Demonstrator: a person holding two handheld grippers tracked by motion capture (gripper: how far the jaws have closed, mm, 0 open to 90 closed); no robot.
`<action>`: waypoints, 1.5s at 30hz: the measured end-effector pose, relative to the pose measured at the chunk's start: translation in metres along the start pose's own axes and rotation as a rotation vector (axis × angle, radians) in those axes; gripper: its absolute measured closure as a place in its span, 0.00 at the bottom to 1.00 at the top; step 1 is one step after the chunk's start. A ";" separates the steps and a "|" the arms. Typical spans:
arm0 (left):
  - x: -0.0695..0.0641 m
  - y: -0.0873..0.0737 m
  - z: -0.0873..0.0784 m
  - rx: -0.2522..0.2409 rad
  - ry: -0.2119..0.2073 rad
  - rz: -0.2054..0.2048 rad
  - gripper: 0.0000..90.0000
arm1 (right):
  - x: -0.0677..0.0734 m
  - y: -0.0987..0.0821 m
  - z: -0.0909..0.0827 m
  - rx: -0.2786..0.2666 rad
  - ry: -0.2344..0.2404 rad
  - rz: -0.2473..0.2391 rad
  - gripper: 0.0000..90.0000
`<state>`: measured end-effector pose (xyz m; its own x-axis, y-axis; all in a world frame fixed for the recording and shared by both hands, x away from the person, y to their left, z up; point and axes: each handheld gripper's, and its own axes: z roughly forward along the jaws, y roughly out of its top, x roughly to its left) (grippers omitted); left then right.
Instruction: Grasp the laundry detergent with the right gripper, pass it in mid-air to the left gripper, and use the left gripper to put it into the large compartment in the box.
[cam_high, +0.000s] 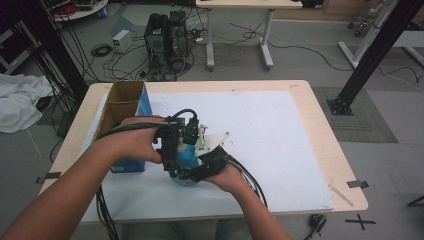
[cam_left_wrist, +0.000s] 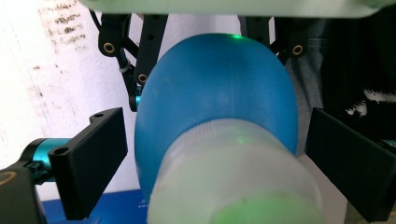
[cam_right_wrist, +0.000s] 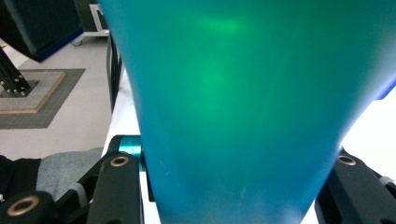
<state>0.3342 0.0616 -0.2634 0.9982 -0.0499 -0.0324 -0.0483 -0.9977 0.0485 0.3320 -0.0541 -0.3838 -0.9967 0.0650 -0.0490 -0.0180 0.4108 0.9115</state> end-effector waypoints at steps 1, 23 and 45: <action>0.002 0.001 0.000 -0.002 0.004 0.025 0.06 | 0.000 0.000 0.000 -0.001 -0.002 -0.007 0.52; 0.002 0.000 0.001 0.060 0.011 0.052 0.13 | 0.007 0.003 0.000 -0.013 0.030 0.060 0.52; -0.001 0.002 -0.001 0.041 0.035 0.035 0.25 | 0.006 0.005 0.001 -0.036 0.028 0.053 0.52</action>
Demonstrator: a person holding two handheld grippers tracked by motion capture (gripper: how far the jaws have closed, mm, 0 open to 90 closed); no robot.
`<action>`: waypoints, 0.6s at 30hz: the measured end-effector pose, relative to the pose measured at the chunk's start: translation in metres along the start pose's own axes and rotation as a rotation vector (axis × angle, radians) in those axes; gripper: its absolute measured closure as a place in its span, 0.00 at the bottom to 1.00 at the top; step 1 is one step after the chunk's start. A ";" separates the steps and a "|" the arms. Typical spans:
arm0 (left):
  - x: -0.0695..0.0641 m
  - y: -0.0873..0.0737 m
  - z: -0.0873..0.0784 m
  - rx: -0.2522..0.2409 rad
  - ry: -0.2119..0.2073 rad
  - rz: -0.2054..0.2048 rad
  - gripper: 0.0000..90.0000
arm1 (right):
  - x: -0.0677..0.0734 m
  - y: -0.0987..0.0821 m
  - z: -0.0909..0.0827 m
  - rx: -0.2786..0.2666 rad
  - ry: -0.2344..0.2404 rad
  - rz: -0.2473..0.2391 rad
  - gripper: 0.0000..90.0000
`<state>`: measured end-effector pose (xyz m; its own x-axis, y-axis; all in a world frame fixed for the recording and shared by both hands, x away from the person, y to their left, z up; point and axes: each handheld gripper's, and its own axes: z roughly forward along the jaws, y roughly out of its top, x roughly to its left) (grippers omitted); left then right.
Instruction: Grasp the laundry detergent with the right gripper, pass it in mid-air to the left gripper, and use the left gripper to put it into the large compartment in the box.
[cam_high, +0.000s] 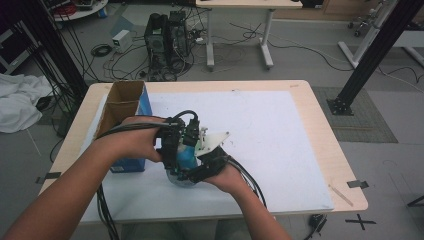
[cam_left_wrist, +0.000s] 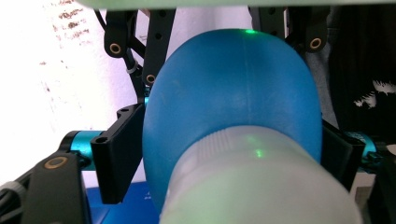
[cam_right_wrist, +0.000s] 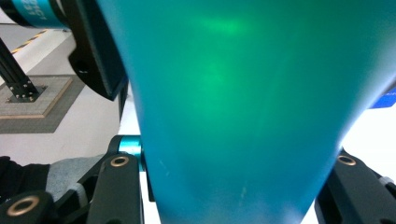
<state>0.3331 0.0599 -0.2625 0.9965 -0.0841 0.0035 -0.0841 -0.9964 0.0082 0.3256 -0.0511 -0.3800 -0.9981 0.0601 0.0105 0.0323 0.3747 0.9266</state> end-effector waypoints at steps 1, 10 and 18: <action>0.000 0.000 0.000 -0.001 0.000 -0.002 0.25 | 0.001 0.000 0.000 0.002 0.001 0.007 0.52; -0.001 -0.001 0.000 -0.006 -0.007 -0.008 0.32 | -0.004 -0.001 -0.002 0.018 -0.005 -0.045 0.52; -0.003 0.000 -0.001 0.001 0.001 0.007 0.36 | -0.004 -0.001 -0.001 0.005 -0.012 -0.064 0.52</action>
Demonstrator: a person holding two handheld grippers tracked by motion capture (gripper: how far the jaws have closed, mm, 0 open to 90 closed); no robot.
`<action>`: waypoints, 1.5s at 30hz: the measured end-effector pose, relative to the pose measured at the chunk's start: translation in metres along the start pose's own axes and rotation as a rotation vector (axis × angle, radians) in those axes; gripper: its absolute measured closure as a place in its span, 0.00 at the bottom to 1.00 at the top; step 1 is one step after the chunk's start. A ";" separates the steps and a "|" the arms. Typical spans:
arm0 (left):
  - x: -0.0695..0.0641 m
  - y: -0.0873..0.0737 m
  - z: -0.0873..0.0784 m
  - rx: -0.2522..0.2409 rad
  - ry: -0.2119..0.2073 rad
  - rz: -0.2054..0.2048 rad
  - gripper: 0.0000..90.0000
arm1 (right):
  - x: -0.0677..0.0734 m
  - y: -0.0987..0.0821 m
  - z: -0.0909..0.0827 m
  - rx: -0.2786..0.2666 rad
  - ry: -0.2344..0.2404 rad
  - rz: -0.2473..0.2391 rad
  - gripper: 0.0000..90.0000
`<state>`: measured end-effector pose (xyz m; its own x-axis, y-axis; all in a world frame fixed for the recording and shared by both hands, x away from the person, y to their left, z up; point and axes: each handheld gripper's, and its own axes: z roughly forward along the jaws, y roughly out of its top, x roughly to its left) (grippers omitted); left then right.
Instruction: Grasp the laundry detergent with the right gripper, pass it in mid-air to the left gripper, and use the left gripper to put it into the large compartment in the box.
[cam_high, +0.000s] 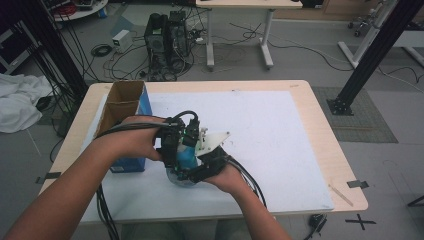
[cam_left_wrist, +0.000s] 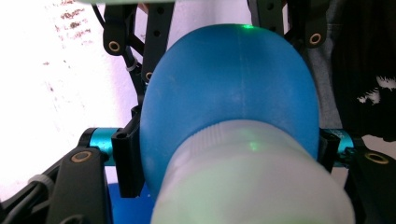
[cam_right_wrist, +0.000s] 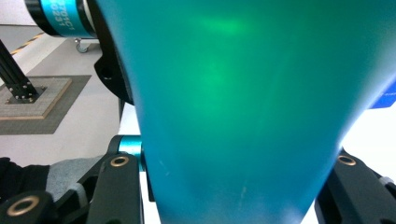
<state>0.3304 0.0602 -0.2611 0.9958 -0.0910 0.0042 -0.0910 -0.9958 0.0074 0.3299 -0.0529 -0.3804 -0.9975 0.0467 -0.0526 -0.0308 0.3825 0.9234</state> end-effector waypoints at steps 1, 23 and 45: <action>0.001 0.000 0.000 0.003 0.007 0.009 0.37 | 0.001 0.000 0.000 0.006 0.004 0.017 0.52; -0.001 0.001 0.001 0.018 0.012 0.013 0.43 | 0.003 0.000 0.003 0.020 0.003 0.036 0.52; 0.005 -0.008 -0.025 -0.015 0.036 -0.038 0.43 | -0.018 0.021 -0.011 -0.206 -0.011 -0.312 0.25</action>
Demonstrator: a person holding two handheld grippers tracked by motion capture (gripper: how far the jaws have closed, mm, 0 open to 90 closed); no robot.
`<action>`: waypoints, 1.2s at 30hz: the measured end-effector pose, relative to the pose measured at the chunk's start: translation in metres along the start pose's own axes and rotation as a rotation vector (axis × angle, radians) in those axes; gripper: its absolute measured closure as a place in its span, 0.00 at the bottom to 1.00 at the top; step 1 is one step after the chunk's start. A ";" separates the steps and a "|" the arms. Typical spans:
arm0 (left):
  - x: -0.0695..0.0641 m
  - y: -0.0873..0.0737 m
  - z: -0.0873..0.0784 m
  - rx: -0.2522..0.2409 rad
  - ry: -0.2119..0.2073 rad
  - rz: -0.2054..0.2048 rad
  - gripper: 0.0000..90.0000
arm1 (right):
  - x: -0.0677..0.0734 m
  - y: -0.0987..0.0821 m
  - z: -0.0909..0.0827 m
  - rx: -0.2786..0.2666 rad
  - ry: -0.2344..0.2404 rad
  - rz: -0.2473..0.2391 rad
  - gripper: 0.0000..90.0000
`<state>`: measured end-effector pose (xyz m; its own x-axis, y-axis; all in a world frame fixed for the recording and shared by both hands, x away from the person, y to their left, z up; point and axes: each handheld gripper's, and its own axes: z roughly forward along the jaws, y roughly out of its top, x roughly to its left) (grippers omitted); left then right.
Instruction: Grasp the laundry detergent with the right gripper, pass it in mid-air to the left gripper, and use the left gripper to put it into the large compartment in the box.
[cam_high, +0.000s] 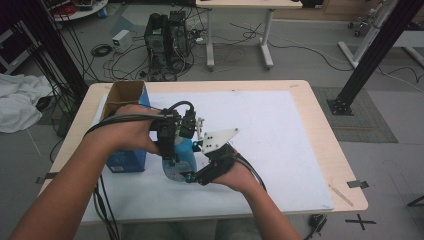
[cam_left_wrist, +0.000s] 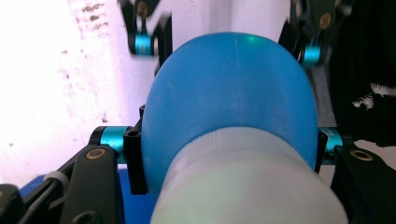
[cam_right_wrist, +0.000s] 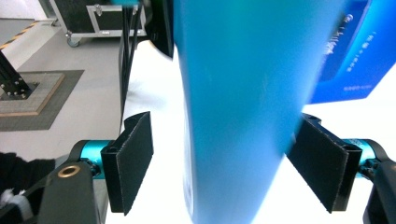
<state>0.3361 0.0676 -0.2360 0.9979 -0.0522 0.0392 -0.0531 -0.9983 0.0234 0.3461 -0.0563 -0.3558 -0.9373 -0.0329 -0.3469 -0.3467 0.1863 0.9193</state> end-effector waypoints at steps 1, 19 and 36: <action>0.001 -0.001 -0.002 -0.001 -0.010 -0.014 0.43 | 0.000 0.001 -0.004 0.014 -0.005 0.003 0.25; 0.019 -0.020 -0.049 0.006 -0.031 -0.155 0.43 | 0.004 0.024 -0.054 0.483 -0.039 0.348 0.15; 0.042 -0.070 -0.109 0.005 0.001 -0.481 0.43 | 0.001 0.025 -0.069 0.566 -0.055 0.353 0.14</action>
<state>0.3773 0.1379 -0.1275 0.9089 0.4161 0.0264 0.4152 -0.9091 0.0339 0.3343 -0.1198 -0.3198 -0.9829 0.1720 -0.0664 0.0658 0.6638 0.7450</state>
